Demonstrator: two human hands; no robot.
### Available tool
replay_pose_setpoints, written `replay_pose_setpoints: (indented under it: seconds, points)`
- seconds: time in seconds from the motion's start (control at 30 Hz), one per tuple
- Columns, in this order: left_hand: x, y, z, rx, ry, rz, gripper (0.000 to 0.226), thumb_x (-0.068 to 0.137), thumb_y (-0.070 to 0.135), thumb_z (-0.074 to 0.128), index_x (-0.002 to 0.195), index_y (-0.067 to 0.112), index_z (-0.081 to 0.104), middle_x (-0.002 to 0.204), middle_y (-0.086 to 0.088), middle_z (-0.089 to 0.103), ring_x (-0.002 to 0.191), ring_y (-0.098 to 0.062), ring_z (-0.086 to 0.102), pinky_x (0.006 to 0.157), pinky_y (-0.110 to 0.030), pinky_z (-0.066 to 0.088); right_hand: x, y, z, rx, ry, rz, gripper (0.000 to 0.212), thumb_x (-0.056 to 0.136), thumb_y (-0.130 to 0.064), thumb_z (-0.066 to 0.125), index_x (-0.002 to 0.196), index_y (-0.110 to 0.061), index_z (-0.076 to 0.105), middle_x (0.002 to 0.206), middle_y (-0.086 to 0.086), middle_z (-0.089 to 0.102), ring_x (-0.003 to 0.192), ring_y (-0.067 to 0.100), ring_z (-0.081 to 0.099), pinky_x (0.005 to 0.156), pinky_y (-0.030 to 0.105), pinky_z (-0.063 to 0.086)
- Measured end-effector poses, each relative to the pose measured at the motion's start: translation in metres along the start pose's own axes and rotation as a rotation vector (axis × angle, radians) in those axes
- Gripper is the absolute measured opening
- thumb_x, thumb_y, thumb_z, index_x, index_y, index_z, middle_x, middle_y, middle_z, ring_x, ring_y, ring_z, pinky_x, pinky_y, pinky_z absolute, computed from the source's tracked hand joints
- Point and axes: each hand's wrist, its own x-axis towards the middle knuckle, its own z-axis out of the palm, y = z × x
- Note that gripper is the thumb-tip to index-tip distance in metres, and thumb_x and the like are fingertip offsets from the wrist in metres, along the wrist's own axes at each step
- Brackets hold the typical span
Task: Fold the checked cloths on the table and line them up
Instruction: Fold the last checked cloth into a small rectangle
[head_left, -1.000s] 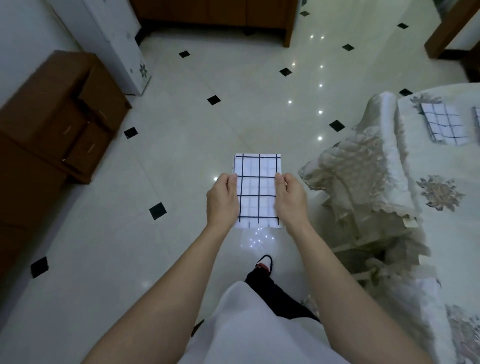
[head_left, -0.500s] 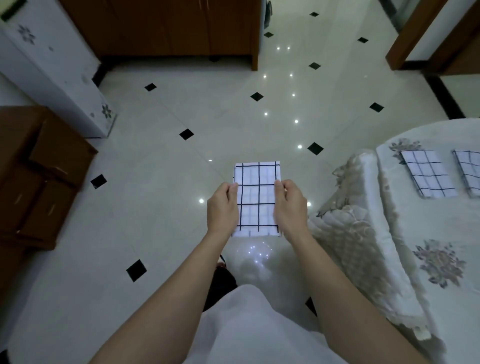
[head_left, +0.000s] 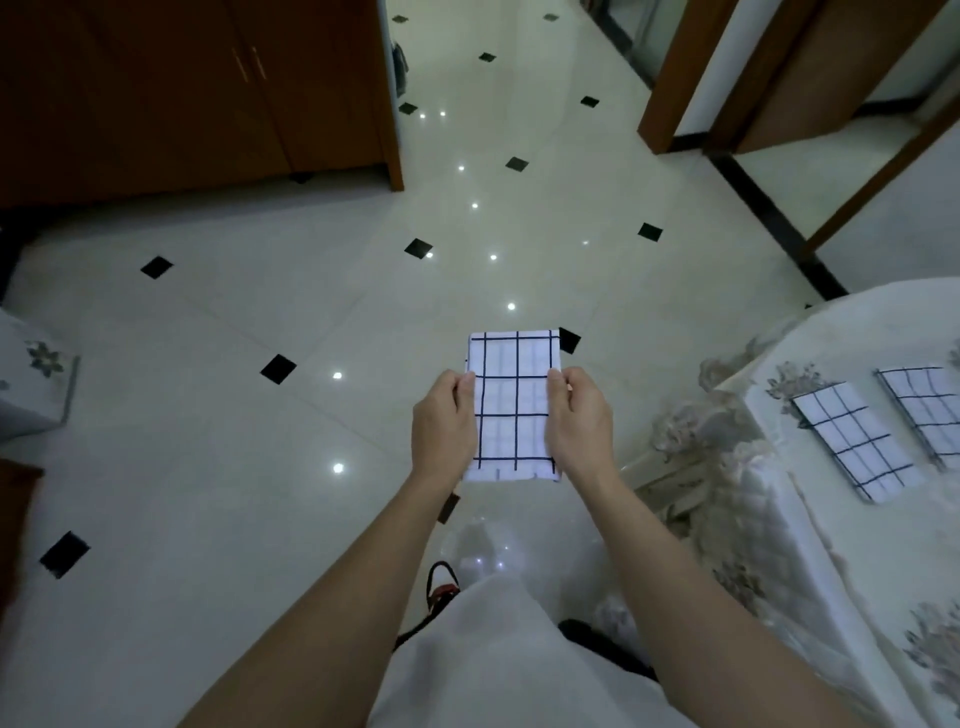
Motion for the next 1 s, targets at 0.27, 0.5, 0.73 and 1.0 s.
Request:
replay_pose_setpoints:
  seconds: [0.27,0.5,0.73,1.0]
  points:
    - [0.114,0.036,0.023,-0.017,-0.126,0.038,0.036,0.105,0.033,0.043,0.077,0.012,0.047,0.065,0.004,0.047,0.056,-0.008,0.037,0.053,-0.026,0.033,0.1,-0.027,0.012,-0.007,0.133,0.049,0.033,0.106,-0.03,0.039,0.081,-0.01,0.049,0.069,-0.003,0.053,0.063,0.007,0.046,0.053,0.012,0.034]
    - [0.204,0.069,0.081,0.029,-0.224,0.125,0.033,0.105,0.032,0.044,0.081,0.012,0.053,0.066,0.003,0.051,0.057,-0.008,0.041,0.053,-0.025,0.035,0.192,-0.015,0.004,0.017,0.23,0.117,0.034,0.106,-0.03,0.04,0.075,-0.016,0.044,0.063,-0.004,0.046,0.059,0.01,0.042,0.051,0.015,0.032]
    - [0.302,0.129,0.18,0.077,-0.281,0.173,0.035,0.104,0.034,0.045,0.081,0.009,0.052,0.062,0.006,0.047,0.054,-0.009,0.037,0.053,-0.026,0.034,0.319,0.011,-0.036,0.056,0.32,0.162,0.038,0.106,-0.029,0.04,0.073,-0.01,0.044,0.063,-0.002,0.045,0.058,0.01,0.039,0.051,0.013,0.033]
    - [0.378,0.222,0.297,0.087,-0.332,0.225,0.033,0.105,0.032,0.045,0.08,0.01,0.052,0.064,0.007,0.049,0.055,-0.006,0.04,0.051,-0.017,0.034,0.451,0.03,-0.117,0.061,0.433,0.236,0.038,0.106,-0.028,0.041,0.071,-0.013,0.045,0.065,-0.004,0.048,0.059,0.006,0.043,0.056,0.01,0.035]
